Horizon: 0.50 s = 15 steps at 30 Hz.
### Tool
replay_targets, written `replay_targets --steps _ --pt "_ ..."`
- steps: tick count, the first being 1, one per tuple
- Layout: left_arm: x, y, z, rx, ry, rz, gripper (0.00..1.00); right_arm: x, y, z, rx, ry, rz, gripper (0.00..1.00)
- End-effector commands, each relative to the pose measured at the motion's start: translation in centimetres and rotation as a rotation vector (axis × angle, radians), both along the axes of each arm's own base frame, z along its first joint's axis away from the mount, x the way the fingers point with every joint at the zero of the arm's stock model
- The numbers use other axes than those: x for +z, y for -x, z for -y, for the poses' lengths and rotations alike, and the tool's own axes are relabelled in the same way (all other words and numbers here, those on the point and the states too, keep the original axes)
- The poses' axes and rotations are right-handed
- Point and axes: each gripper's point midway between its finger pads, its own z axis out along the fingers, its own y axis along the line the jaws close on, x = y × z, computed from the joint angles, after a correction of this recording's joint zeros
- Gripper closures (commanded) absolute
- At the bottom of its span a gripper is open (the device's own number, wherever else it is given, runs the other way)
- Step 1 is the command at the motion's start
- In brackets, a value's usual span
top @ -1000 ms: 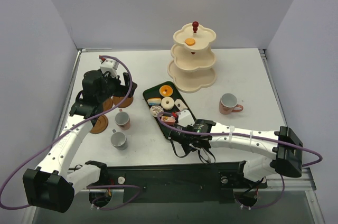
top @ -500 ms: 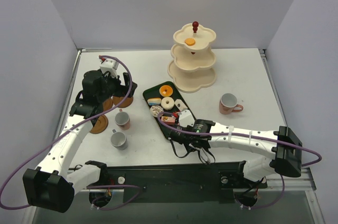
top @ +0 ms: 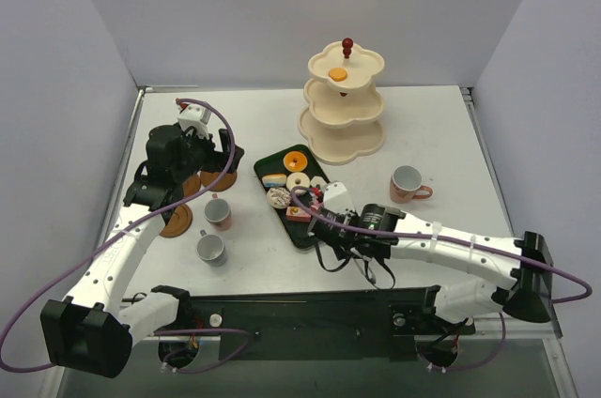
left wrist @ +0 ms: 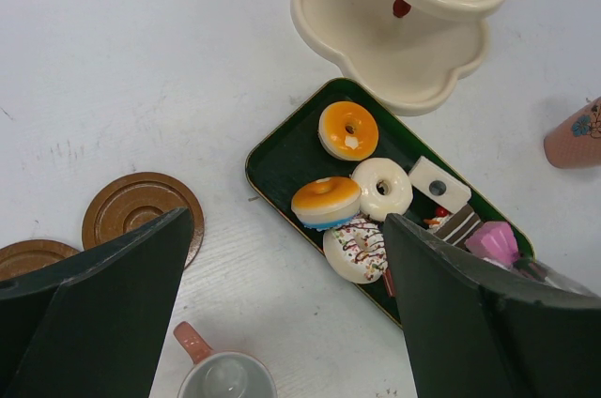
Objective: Serve the afternoon tea
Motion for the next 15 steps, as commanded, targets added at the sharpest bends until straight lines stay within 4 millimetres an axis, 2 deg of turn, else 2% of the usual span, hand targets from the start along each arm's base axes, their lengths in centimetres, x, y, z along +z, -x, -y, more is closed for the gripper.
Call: replay_targets --steps 1,6,9,15 --pt "2.4 -0.2 0.3 -0.010 0.025 0.061 0.06 5.1 -2.5 1.5 -0.026 -0.077 0.118 0.85" --pt "2.3 -0.2 0.3 -0.011 0.025 0.059 0.06 8.8 -5.7 3.7 -0.066 -0.113 0.192 0.85" --pt "2.4 -0.2 0.1 -0.004 0.023 0.060 0.06 11.5 -7.9 3.9 -0.058 -0.162 0.248 0.85" --pt "2.6 -0.2 -0.1 0.002 0.014 0.069 0.06 13.5 -12.4 4.8 -0.089 -0.197 0.263 0.85"
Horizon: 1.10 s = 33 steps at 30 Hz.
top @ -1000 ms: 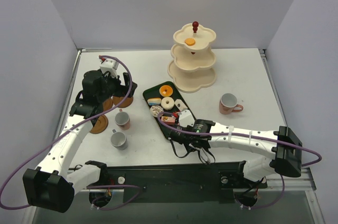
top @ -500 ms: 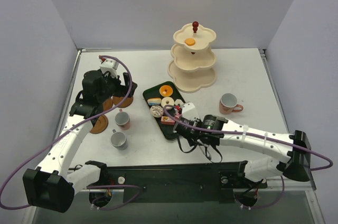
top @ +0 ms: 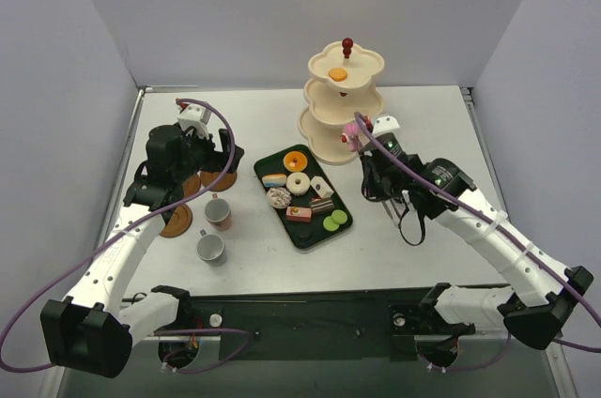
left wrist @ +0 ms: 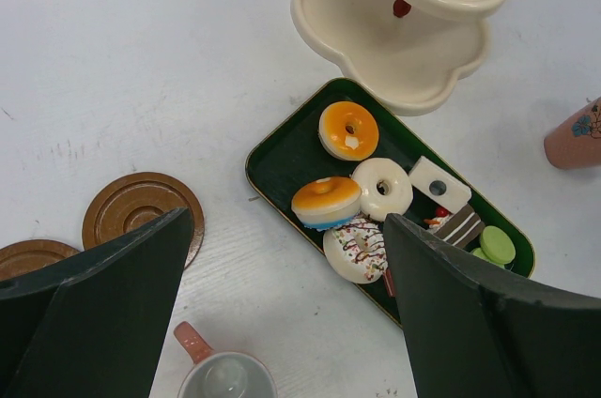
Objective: Serve the afternoon tea
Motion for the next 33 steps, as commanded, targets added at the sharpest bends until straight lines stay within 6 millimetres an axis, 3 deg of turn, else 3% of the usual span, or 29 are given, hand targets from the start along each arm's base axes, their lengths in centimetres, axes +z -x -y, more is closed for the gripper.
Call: replay_targets --steps 1,7,16,26,33 --pt "2.6 -0.2 -0.1 0.000 0.015 0.068 0.06 2.0 -3.2 0.0 0.043 -0.001 0.034 0.85" --pt "2.8 -0.3 -0.2 0.001 0.019 0.074 0.06 2.1 -7.1 0.6 0.021 0.042 0.018 0.86" --pt "3.2 -0.2 -0.1 -0.007 0.029 0.081 0.06 2.3 -10.3 1.1 0.005 0.039 0.025 0.86" --pt "3.3 -0.1 -0.2 -0.005 0.031 0.085 0.06 1.1 -14.6 0.8 0.005 0.052 -0.003 0.86" --pt "3.4 -0.2 -0.6 0.005 0.039 0.089 0.06 0.4 -16.2 0.3 -0.009 0.059 0.017 0.86"
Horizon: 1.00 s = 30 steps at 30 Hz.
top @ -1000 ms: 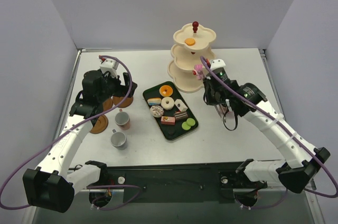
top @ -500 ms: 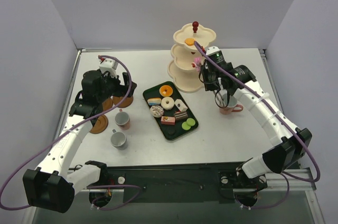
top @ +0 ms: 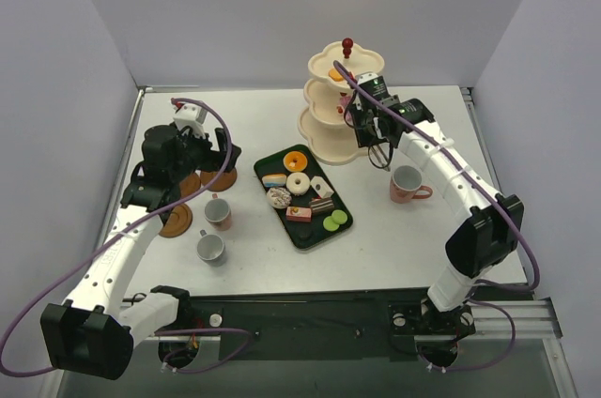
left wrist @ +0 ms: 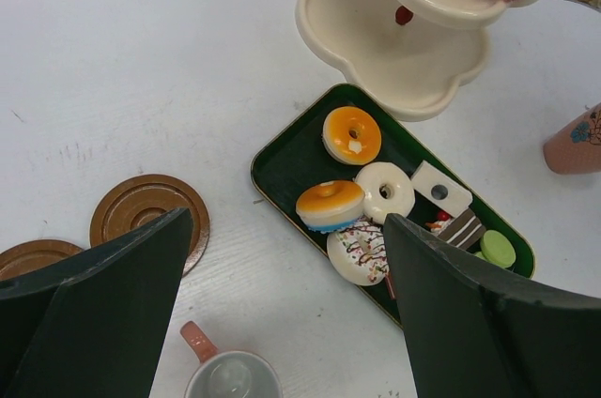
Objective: Serve the afternoon tea
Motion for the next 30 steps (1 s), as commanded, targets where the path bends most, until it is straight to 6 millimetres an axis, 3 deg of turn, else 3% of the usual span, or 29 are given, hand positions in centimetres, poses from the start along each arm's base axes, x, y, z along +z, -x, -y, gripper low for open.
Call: replay_targets --steps 1,8,15,23,30 --pt "3.1 -0.2 -0.1 -0.001 0.033 0.081 0.06 2.3 -1.7 -0.4 -0.008 -0.020 0.099 0.86" --pt "3.2 -0.2 -0.1 -0.004 0.039 0.082 0.06 1.0 -2.6 0.1 -0.026 0.027 0.094 0.81" --pt "3.1 -0.3 -0.2 -0.002 0.040 0.079 0.06 0.1 -2.6 0.0 -0.016 0.038 0.072 0.62" --pt "3.1 -0.3 -0.1 -0.008 0.047 0.079 0.06 0.9 -2.3 -0.1 -0.008 0.021 0.089 0.52" --pt "3.1 -0.3 -0.2 -0.007 0.051 0.079 0.06 2.0 -0.7 0.6 -0.019 0.018 0.117 0.51"
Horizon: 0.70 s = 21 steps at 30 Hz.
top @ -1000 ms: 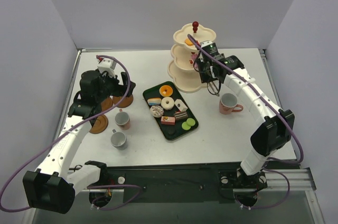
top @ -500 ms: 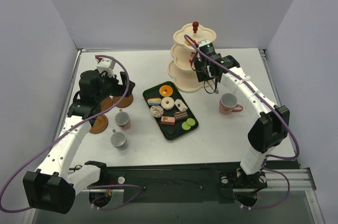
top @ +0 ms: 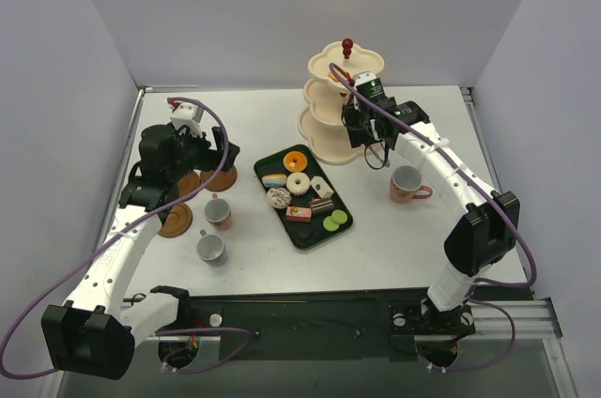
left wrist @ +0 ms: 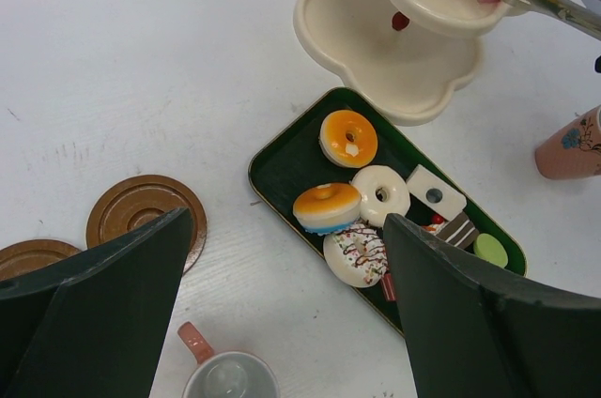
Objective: Serve the afternoon tea
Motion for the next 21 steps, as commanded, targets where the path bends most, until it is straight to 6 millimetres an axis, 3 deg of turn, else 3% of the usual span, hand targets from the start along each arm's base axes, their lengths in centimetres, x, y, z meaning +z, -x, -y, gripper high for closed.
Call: replay_targets --steps 1,7,13,21 --pt "2.8 -0.2 0.1 -0.011 0.025 0.081 0.06 2.6 1.3 1.0 -0.021 -0.007 0.075 0.51" --pt "2.7 -0.3 0.2 -0.014 0.027 0.079 0.06 2.7 3.4 1.9 -0.032 -0.001 0.090 0.49" --pt "2.7 -0.3 0.2 -0.013 0.029 0.078 0.06 3.3 6.3 1.4 0.003 -0.016 0.122 0.49" --pt "2.8 -0.3 0.1 -0.012 0.029 0.081 0.06 3.5 6.8 2.1 -0.004 0.000 0.136 0.52"
